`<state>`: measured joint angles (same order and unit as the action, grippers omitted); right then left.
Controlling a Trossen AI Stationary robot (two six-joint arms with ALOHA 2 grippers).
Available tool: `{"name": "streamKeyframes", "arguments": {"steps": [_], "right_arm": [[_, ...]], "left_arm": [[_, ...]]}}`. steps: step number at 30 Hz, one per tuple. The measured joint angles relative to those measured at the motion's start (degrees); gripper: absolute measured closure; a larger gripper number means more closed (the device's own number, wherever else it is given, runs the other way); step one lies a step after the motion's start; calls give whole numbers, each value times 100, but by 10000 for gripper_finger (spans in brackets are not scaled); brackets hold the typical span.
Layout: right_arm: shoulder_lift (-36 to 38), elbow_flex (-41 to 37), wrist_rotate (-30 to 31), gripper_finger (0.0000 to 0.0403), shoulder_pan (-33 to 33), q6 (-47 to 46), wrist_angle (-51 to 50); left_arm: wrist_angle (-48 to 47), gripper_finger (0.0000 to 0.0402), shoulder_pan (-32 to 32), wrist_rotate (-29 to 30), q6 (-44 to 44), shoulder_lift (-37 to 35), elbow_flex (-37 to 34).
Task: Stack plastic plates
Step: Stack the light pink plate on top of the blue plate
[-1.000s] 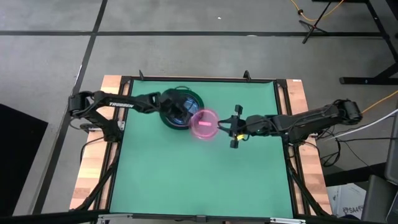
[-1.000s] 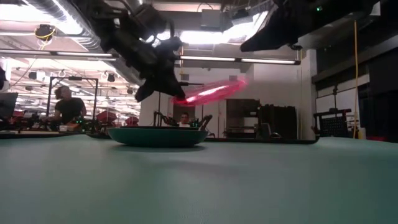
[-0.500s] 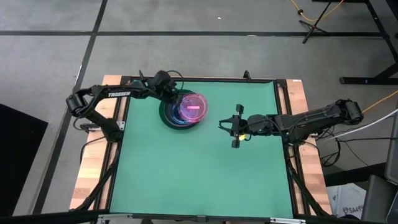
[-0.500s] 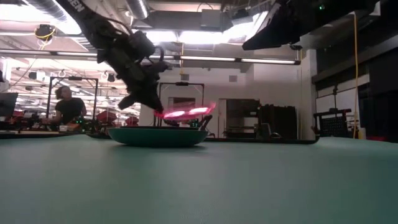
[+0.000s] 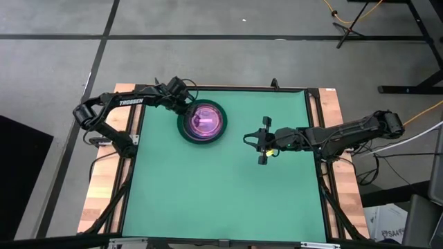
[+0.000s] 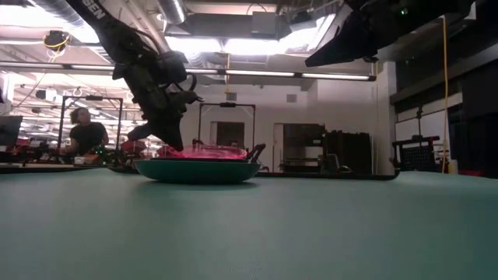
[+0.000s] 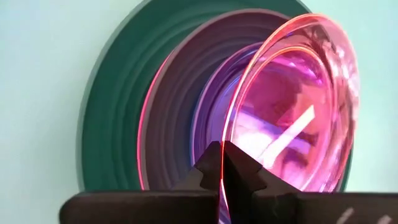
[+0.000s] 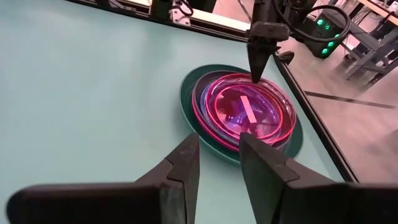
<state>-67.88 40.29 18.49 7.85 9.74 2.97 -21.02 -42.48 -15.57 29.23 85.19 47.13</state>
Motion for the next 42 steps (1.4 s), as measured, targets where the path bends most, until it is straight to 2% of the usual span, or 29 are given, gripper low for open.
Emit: {"name": "streamKeyframes", "arguments": {"steps": [8,22,32,42], "right_arm": [[0,0,4,297,1,0,-5],[-2,2,6,297,0,0,-6],[-2,2,-5,297,1,0,-8],[-3,2,-8,297,1,0,-9]], "left_arm": [[-16,400,2,162,-190,0,0],[-49,337,67,289,-199,0,0],[-131,335,606,293,-351,0,-4],[-133,335,515,559,-431,2,-4]]}}
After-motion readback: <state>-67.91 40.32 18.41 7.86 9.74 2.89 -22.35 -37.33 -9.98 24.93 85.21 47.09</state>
